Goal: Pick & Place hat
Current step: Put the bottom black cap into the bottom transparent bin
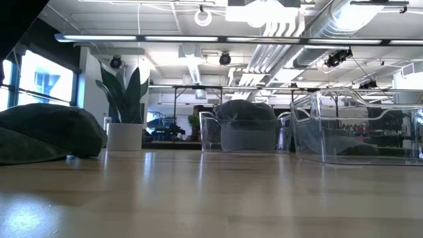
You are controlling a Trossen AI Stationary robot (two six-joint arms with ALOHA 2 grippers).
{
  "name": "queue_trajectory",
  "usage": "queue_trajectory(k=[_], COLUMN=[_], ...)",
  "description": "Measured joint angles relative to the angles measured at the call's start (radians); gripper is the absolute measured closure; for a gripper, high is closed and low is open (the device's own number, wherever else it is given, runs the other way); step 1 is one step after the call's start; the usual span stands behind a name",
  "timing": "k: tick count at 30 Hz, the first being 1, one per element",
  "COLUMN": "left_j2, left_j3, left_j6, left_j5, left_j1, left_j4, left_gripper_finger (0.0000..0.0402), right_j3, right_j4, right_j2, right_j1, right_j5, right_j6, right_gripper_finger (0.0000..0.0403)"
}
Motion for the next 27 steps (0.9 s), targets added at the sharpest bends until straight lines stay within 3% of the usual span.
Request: queue_trajectory(k=[8, 10, 18, 27], left_j2=[-0.002, -0.002, -0.002, -0.002], left_j3=[0.001, 0.001, 0.001, 0.000], left_j6=[-0.028, -0.030, -0.047, -0.055], left_j5=[0.024, 0.039, 0.038, -0.023], left_j1=[-0.001, 0.000, -0.001, 0.006], left_j4=[0.002, 0.002, 0.000, -0.014], left_gripper_finger=[0.0366, 0.0392, 0.0386, 0.0397], right_j3=[0.000, 0.000, 0.000, 0.000], right_j4=[-0.012, -0.018, -0.080, -0.167], right_j2=[0.000, 0.000, 0.000, 0.000], right_j1=[0.025, 0.032, 0.026, -0.051], right_j5=[0.010, 0.011, 0.119, 0.152], right_j6=[0.070, 0.074, 0.049, 0.075], right_gripper_finger=[0.0399, 0.0400, 0.0352, 0.0207])
